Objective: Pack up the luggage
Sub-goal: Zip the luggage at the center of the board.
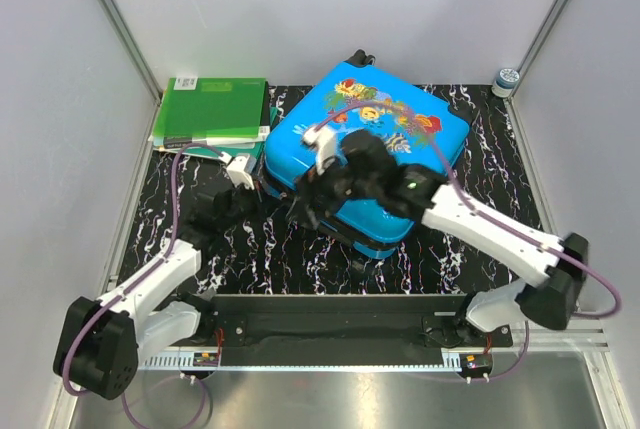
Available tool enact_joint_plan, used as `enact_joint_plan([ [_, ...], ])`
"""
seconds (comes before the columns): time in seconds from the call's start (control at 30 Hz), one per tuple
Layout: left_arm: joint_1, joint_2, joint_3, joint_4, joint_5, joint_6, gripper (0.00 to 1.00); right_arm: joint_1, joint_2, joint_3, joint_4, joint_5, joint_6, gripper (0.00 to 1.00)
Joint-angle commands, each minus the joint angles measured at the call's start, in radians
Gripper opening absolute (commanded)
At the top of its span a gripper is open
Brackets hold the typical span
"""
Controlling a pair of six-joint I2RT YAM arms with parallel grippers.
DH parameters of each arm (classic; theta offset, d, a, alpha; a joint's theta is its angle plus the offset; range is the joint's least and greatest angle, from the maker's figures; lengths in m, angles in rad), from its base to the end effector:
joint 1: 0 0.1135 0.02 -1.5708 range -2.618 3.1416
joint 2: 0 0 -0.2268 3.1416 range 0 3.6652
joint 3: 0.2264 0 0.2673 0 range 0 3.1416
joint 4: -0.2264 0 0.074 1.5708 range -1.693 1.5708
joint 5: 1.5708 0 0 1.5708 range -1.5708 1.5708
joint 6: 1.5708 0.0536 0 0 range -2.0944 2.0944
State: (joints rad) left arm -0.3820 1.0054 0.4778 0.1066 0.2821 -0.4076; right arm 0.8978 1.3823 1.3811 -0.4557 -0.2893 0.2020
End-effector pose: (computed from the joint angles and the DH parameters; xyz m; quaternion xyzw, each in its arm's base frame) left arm 0.2434 -0.1139 0.1744 0.0658 0.8318 -0.3160 0.4516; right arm 0.2066 0.2837 0.3407 -0.3580 0.7637 0.3777 0.3820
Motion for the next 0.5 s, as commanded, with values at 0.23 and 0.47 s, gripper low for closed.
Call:
enact_joint_plan([
  [0.23,0.097,0.019,0.019,0.088,0.169,-0.053,0.0,0.196,0.246,0.022,-0.032,0.168,-0.266,0.95],
  [0.47,0.117,0.041,0.018,0.102,0.198,-0.056,0.0,0.251,0.386,0.049,-0.093,0.458,-0.28,0.94],
])
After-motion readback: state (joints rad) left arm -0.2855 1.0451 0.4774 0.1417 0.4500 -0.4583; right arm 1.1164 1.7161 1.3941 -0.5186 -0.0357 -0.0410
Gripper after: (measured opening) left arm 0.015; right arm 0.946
